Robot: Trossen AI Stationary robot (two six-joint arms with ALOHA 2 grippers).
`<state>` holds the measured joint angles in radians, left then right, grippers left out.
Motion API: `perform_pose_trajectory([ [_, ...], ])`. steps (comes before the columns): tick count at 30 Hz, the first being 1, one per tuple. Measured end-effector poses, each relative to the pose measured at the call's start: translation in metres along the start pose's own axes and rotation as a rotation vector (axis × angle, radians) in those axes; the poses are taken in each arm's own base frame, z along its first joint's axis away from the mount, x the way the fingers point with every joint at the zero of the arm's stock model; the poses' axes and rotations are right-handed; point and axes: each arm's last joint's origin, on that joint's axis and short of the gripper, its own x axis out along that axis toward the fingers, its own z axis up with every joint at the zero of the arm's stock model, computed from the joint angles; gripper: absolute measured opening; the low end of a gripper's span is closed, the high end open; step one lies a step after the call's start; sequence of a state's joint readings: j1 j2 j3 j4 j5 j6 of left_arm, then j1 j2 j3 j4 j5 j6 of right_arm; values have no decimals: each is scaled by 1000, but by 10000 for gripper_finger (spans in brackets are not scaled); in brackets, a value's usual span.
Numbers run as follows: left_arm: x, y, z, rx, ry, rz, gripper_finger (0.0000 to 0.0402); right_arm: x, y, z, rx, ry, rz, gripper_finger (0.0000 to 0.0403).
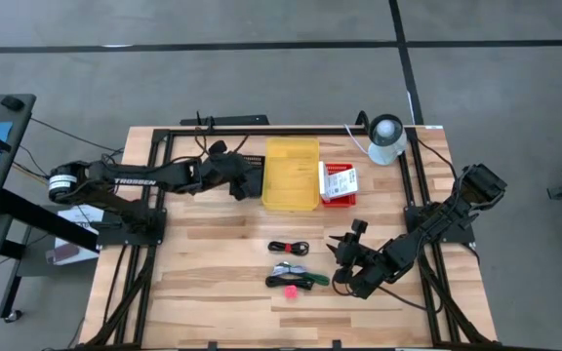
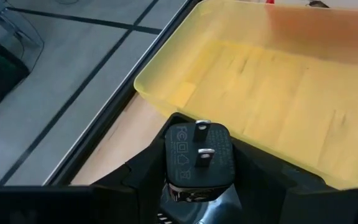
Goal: Pick and place items into bin
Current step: Put the black charger adapter into the black bin, then put the pink charger adapter into the black bin
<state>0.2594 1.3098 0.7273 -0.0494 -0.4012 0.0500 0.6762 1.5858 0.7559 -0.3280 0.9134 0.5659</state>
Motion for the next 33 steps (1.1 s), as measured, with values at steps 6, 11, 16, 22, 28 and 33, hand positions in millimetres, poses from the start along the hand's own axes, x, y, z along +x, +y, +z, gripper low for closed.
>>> perform_pose_trajectory([
  [6,0,0,2,-6,-15,-2,165,0,0,0,-1,0,0,107],
  [11,0,0,2,7,-21,-2,179,0,0,0,0,0,0,107],
  [16,0,0,2,7,-21,-2,194,0,0,0,-1,0,0,107],
  [22,0,0,2,-27,-20,-2,206,0,0,0,0,0,0,107],
  [28,3,-2,-7,-51,-49,-18,207,0,0,0,0,0,0,107],
  [33,6,-8,-22,-40,-80,-130,207,0,0,0,0,0,0,107],
])
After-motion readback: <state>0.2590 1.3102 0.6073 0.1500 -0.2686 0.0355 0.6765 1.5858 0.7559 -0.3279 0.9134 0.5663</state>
